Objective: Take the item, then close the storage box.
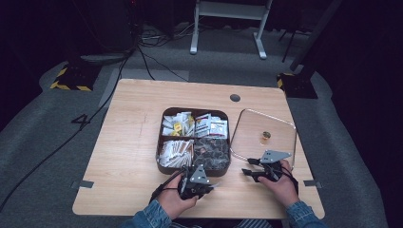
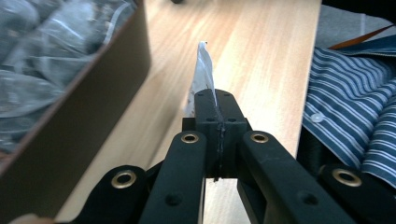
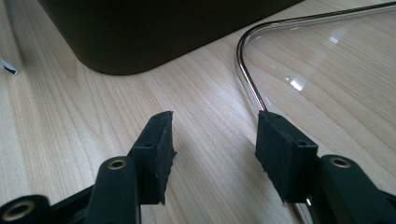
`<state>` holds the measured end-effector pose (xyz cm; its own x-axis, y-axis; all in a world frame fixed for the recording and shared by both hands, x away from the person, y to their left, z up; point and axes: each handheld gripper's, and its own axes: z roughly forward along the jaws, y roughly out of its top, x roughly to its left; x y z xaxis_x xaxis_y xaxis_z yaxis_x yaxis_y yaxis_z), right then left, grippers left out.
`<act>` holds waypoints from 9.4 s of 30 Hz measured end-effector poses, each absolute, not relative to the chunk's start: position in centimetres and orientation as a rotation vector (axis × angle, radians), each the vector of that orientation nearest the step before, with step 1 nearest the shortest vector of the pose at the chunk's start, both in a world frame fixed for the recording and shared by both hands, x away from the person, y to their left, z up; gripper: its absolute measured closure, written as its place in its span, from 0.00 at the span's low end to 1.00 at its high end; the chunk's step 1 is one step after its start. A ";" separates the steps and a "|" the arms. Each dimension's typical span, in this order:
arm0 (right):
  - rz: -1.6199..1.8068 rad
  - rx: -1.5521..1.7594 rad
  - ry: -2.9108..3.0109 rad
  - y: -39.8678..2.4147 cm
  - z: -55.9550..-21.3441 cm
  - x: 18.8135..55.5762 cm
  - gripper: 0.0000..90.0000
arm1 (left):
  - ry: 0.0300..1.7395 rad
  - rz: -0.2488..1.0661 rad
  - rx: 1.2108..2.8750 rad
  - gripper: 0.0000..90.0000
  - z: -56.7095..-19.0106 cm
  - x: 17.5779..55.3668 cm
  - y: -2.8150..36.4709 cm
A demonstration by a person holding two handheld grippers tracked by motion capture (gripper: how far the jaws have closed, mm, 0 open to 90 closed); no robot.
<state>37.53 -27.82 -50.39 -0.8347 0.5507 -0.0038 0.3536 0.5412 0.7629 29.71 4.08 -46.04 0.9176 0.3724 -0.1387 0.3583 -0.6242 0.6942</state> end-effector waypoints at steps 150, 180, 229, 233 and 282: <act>1.118 1.202 2.200 -34.4 -48.2 46.4 0.65 | 1.401 0.529 2.005 0.18 -50.5 32.8 25.6; 1.315 1.112 2.164 -34.8 -42.2 42.8 0.65 | 1.397 0.525 2.010 0.17 -50.5 32.9 25.5; 1.291 0.845 2.459 -18.8 -37.4 45.8 0.65 | 1.396 0.530 2.012 0.15 -50.5 33.6 25.0; 1.278 0.827 2.469 -17.6 -37.4 46.0 0.65 | 1.394 0.525 2.012 0.15 -50.5 33.7 24.9; 1.174 0.789 2.553 -8.2 -43.6 46.6 0.65 | 1.391 0.525 2.015 0.15 -50.5 33.7 24.9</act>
